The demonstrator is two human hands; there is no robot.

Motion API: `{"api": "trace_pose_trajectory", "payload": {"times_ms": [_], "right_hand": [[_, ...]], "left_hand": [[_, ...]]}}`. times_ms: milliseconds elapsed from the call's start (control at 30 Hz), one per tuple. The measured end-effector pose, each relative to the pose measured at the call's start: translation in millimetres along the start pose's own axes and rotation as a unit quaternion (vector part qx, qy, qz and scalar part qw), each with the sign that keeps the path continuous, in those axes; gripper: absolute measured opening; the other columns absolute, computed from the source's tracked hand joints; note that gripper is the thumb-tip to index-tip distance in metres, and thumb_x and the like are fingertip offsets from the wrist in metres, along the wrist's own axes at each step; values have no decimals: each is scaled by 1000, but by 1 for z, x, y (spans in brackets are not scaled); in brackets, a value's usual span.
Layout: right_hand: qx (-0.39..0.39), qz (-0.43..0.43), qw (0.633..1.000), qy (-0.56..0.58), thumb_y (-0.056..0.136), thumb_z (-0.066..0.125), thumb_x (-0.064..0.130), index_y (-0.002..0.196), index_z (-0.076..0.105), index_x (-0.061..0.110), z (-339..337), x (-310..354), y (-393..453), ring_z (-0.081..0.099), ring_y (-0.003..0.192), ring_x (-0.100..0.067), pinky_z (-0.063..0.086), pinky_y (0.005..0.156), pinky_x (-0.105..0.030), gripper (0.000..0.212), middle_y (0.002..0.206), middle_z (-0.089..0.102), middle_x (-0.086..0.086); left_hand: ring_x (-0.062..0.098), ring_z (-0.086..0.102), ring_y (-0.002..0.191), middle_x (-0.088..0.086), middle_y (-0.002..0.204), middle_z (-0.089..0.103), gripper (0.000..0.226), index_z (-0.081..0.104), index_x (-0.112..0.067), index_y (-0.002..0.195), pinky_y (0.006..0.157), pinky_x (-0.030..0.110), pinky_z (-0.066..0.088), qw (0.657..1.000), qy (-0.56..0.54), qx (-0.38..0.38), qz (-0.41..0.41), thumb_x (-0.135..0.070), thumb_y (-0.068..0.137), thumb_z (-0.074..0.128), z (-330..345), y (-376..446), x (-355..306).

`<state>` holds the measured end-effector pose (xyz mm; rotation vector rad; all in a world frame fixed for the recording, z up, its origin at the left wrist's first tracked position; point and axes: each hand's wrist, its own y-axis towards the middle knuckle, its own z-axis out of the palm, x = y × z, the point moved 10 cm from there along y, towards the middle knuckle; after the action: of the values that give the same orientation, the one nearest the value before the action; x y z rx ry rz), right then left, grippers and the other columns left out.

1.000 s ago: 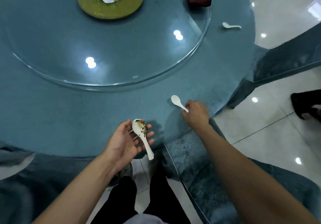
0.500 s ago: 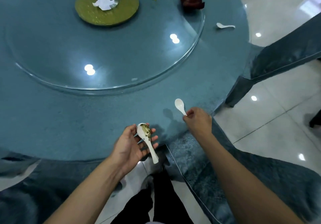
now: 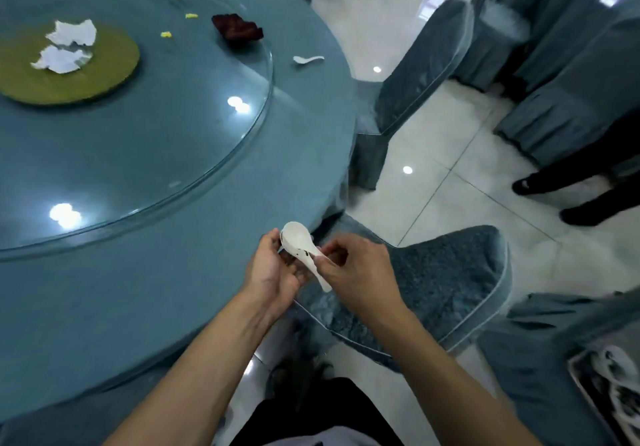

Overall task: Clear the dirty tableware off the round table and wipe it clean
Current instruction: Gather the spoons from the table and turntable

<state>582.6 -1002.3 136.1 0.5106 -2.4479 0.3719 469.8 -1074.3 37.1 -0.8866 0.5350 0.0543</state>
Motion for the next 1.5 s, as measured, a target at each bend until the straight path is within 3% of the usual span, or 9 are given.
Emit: {"api": "trace_pose_trajectory", "payload": {"times_ms": [100,200,333,500,767,900,1067,1333,1500], "right_hand": [[-22,5,999,-27,80,70,41,82,69,27,-17,-14,-8,62,70,-10,52,82,-42,14,62,55,16],[-47,7,998,-49,81,67,45,82,70,28,-33,-34,-10,61,71,-10,51,82,-41,18,67,62,13],[-55,0,997,-55,84,64,52,91,71,32,-56,-63,-10,62,81,-5,44,87,-36,22,78,67,15],[-89,-21,993,-72,93,56,48,102,66,32,-108,-116,2,58,92,-10,37,84,-34,20,96,63,13],[-74,-67,983,-156,95,58,41,126,61,29,-199,-220,38,54,116,-19,38,102,-38,33,128,59,4],[-73,-89,979,-166,94,58,37,126,61,27,-237,-261,56,56,114,-21,39,100,-40,33,128,60,2],[-82,-101,977,-171,94,59,38,125,61,26,-275,-305,84,57,109,-21,41,97,-40,34,124,61,2],[-65,-141,969,-192,93,59,36,125,61,26,-308,-336,186,57,108,-24,40,95,-42,33,123,62,2],[-22,-174,962,-210,95,55,40,128,58,30,-312,-327,268,55,115,-20,38,100,-39,34,129,59,5]], "left_hand": [[35,66,86,20,113,65,31,57,-10,108,80,44,53,999,17,31,-6,-34,105,37,26,-3,10],[38,64,97,21,117,64,30,59,-9,102,83,47,52,998,31,47,-14,-32,104,39,49,-3,26],[38,58,111,19,119,65,31,58,-11,110,86,45,51,997,48,60,-27,-35,105,38,80,0,53],[38,65,105,22,114,67,30,59,-9,106,88,50,56,996,50,67,-27,-32,104,41,127,3,83],[40,61,107,25,116,66,42,60,1,118,96,56,52,998,45,45,-13,-34,105,40,221,3,152],[40,61,108,26,118,65,43,59,1,119,87,52,58,999,37,33,-16,-33,104,38,271,3,187],[41,63,107,27,122,67,51,50,2,139,74,48,62,998,40,25,-29,-34,105,40,322,17,211],[41,63,105,26,120,67,53,48,3,142,89,52,57,1000,19,9,0,-34,104,40,399,87,198],[38,66,103,24,117,69,50,53,0,138,89,52,58,999,-21,-15,24,-35,105,40,433,137,167]]}}
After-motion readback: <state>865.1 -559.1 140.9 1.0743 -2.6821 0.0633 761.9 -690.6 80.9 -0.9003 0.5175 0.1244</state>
